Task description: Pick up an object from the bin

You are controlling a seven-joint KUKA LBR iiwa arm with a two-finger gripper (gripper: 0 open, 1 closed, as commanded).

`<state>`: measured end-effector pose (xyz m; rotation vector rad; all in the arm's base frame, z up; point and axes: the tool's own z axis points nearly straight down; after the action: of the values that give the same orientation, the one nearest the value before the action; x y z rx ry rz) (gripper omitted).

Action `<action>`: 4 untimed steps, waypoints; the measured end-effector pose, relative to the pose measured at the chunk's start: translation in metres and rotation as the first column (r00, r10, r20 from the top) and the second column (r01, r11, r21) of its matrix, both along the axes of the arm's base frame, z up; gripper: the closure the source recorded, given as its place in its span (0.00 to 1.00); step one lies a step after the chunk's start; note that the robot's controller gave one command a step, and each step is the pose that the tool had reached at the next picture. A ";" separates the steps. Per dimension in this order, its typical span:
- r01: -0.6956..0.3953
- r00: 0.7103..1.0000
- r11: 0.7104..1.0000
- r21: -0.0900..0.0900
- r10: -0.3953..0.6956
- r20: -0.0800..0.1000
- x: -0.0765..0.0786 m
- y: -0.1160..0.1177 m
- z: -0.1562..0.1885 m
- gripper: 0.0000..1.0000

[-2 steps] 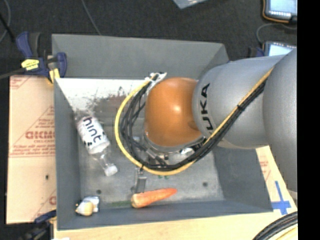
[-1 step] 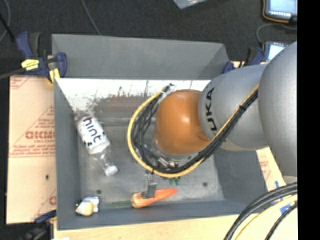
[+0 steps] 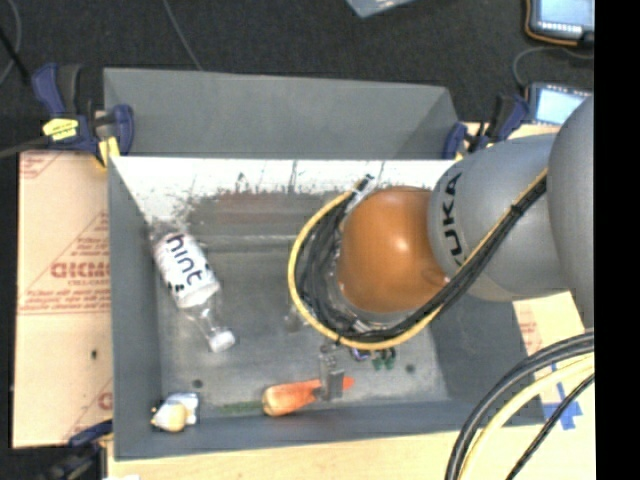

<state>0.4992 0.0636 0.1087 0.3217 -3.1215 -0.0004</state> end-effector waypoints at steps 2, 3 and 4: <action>0.302 0.953 0.953 0.002 -0.302 0.004 -0.009 0.006 0.015 0.00; 0.080 0.997 0.997 0.001 -0.080 0.006 -0.016 0.026 -0.012 0.00; 0.429 0.903 0.903 0.003 -0.429 0.002 -0.027 -0.003 -0.019 1.00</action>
Offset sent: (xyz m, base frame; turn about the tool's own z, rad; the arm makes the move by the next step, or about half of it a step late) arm -0.0164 0.0514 -0.0140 -0.2192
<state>0.4727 0.0610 0.0895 -0.3735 -3.1181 -0.0048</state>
